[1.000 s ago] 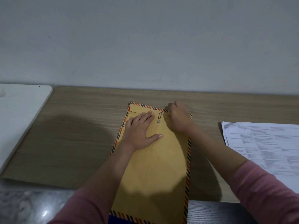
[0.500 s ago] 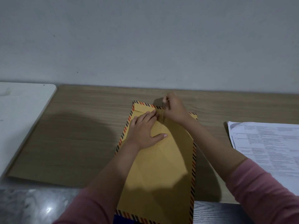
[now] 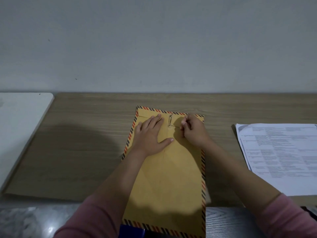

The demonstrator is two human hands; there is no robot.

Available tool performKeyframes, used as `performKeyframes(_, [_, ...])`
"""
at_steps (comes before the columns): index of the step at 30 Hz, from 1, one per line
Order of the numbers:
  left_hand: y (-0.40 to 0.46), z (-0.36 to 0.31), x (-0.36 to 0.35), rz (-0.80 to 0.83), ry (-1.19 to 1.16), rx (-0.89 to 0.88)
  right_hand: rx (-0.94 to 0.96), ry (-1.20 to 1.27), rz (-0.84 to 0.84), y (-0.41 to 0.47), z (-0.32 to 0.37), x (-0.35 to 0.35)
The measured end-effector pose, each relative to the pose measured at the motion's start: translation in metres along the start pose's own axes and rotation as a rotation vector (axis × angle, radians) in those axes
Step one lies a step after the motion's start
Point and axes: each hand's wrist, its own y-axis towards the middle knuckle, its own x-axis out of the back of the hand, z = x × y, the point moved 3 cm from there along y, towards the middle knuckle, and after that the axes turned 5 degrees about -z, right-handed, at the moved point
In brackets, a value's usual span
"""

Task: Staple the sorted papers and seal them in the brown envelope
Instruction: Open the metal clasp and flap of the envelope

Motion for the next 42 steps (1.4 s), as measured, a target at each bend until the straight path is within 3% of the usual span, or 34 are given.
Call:
performKeyframes(7, [0.0, 0.001, 0.0, 0.018, -0.006, -0.004, -0.016, -0.08, -0.041, 0.002, 0.006, -0.001])
performKeyframes(13, [-0.001, 0.002, 0.004, 0.06, -0.024, -0.028, 0.145, -0.38, 0.086, 0.008, 0.02, 0.001])
performKeyframes(19, [-0.002, 0.001, 0.005, 0.201, -0.106, -0.041, 0.26, -0.498, 0.15, 0.014, 0.017, 0.005])
performKeyframes(24, [-0.003, 0.001, 0.01, 0.317, -0.188, -0.087, 0.258, -0.443, 0.09, 0.016, 0.014, 0.005])
performKeyframes(31, [-0.015, 0.005, 0.012, 0.215, -0.154, -0.06, 0.322, -0.323, 0.134, 0.001, 0.042, -0.021])
performKeyframes(37, [-0.013, 0.004, 0.014, 0.17, -0.161, -0.044, 0.361, -0.288, 0.148, -0.025, 0.026, -0.013])
performKeyframes(42, [-0.013, 0.006, 0.013, 0.169, -0.148, -0.033, 0.276, -0.338, 0.005, -0.033, 0.005, 0.017])
